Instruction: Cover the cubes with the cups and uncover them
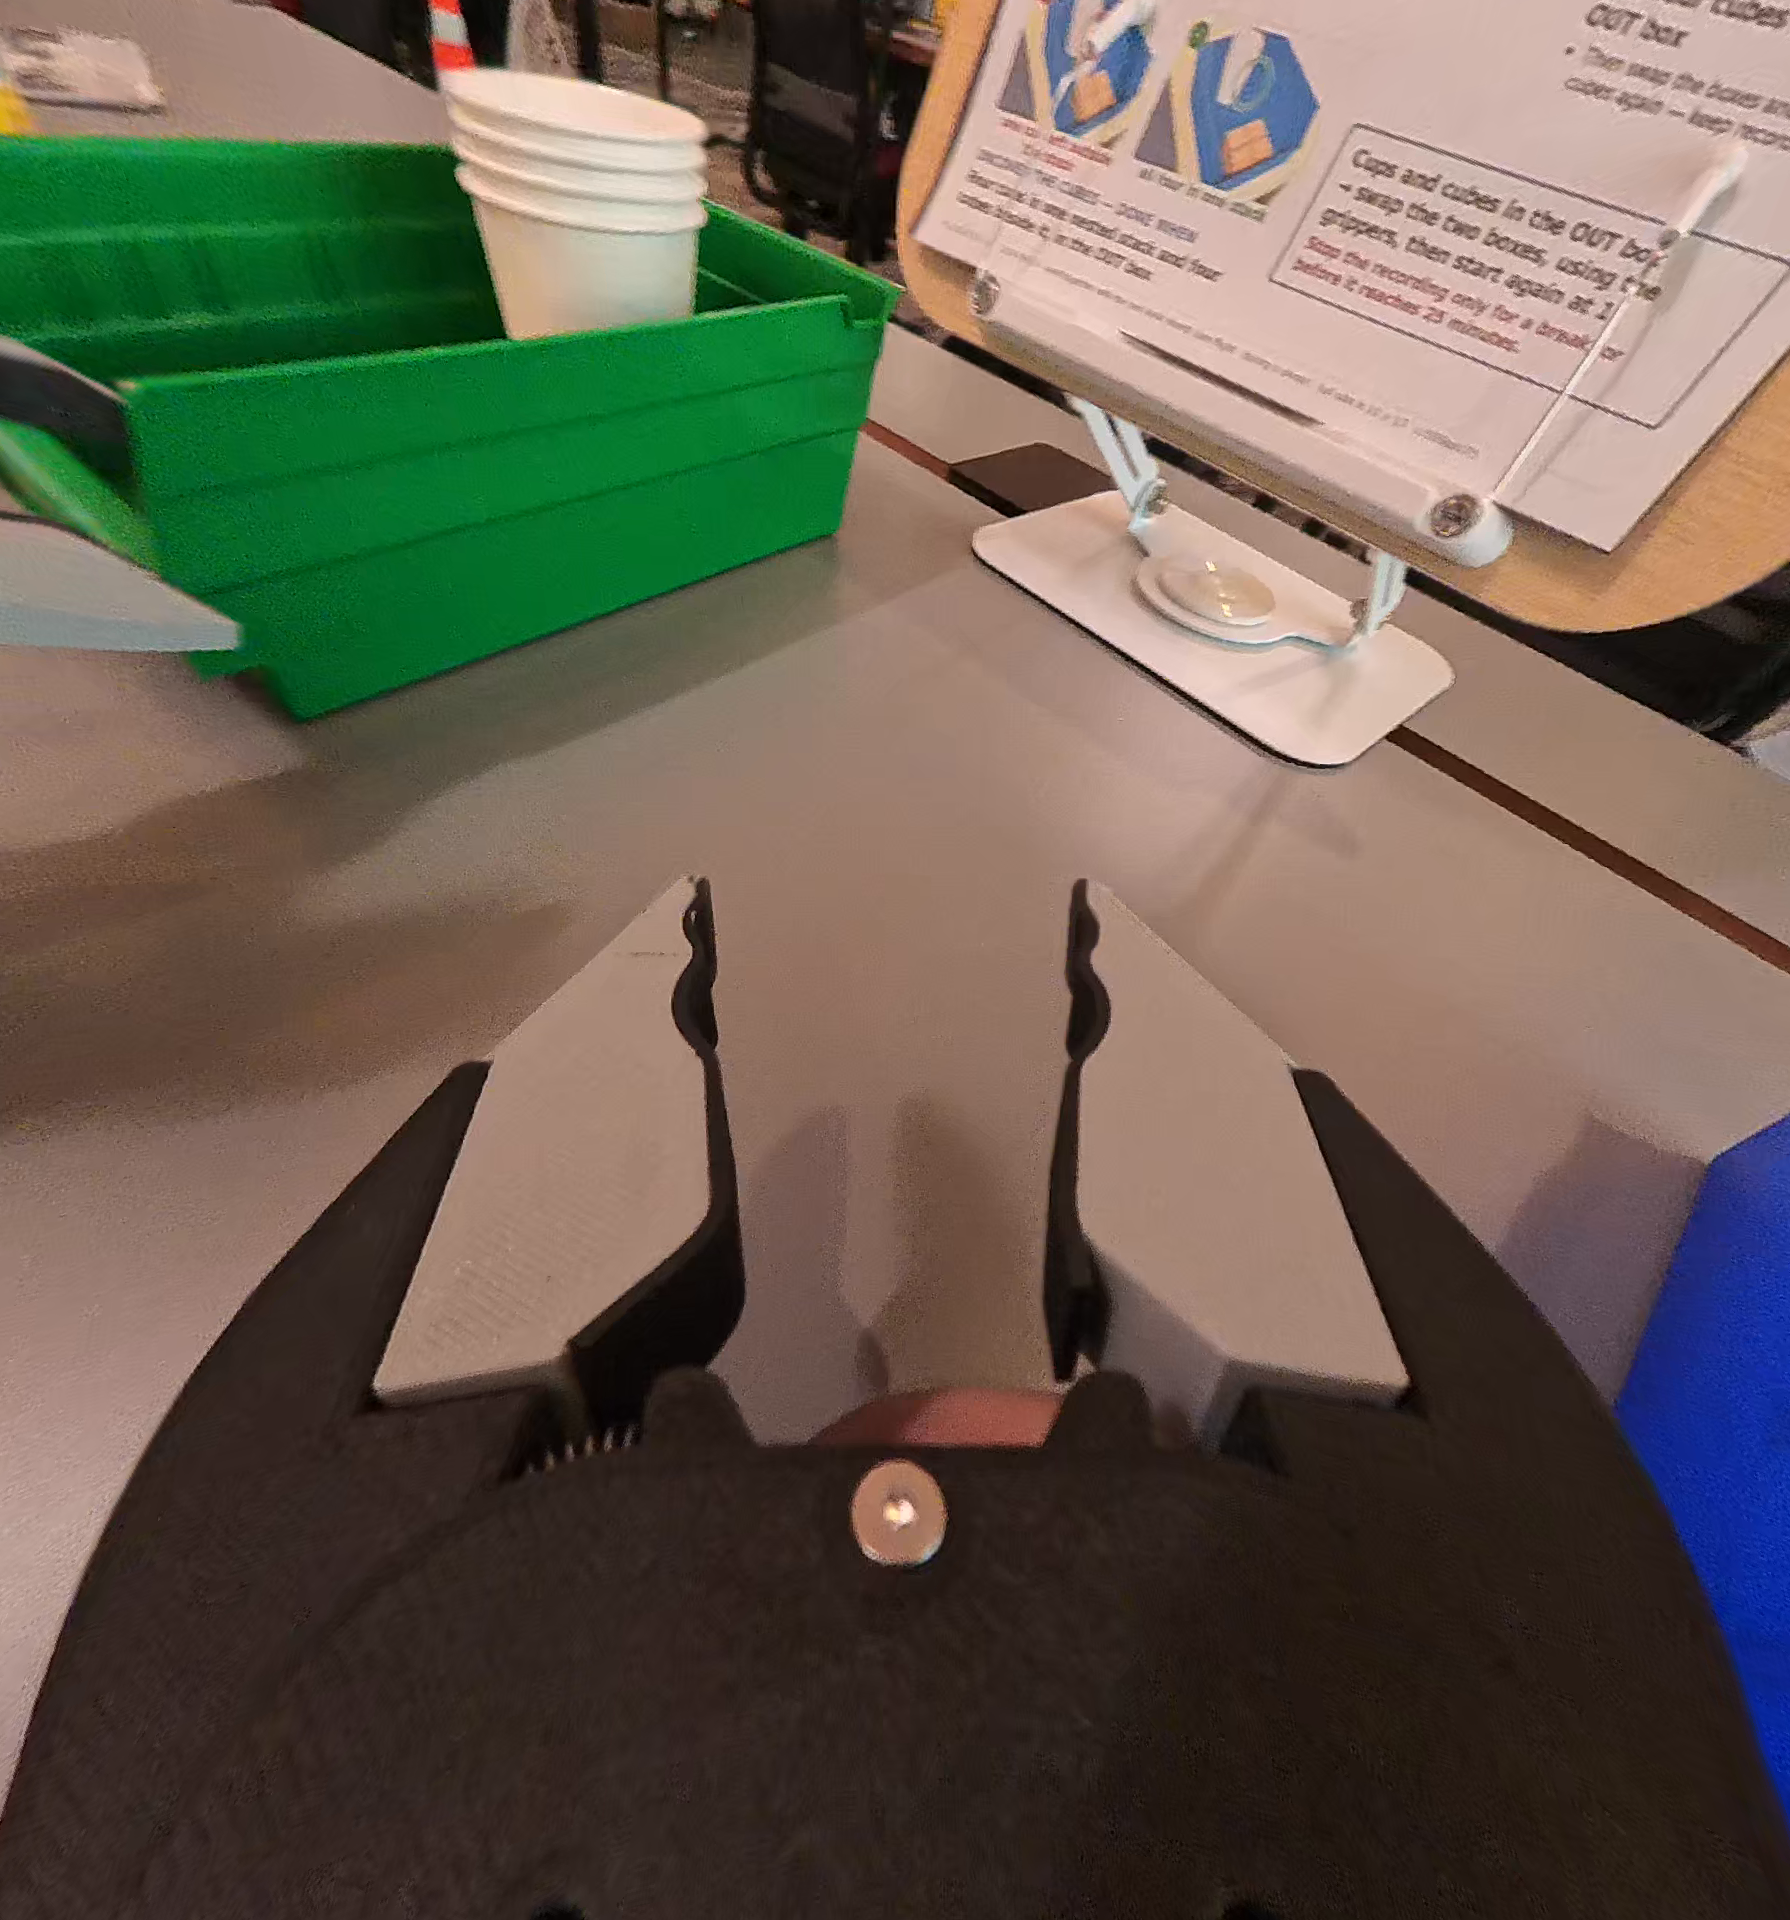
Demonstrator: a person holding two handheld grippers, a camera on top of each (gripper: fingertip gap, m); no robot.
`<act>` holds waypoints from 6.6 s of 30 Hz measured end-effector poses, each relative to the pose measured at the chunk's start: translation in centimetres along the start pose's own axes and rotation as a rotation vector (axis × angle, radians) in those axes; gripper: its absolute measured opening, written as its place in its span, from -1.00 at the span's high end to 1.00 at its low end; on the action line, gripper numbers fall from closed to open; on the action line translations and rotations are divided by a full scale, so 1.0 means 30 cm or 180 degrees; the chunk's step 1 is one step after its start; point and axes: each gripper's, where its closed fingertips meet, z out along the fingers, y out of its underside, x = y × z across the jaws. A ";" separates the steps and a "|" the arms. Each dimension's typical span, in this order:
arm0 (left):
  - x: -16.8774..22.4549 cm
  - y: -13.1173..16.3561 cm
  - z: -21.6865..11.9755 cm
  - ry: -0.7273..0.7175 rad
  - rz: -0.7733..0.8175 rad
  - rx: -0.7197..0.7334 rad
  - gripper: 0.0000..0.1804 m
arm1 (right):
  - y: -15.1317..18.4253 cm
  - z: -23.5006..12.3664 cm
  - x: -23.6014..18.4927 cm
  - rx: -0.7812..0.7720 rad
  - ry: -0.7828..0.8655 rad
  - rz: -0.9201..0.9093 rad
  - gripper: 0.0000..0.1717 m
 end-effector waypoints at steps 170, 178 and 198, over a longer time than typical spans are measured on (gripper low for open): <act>-0.384 -0.321 -0.006 -0.0095 0.0327 0.0147 0.36 | 0.109 0.148 0.098 -0.0399 -0.0173 0.0307 0.41; 0.219 -0.443 0.054 0.0910 0.1073 0.0950 0.36 | -0.073 0.054 0.057 0.0502 -0.0837 0.0925 0.35; 0.555 -0.261 0.094 0.1037 0.2467 0.2076 0.37 | -0.139 -0.026 -0.122 0.0589 -0.2297 0.1565 0.16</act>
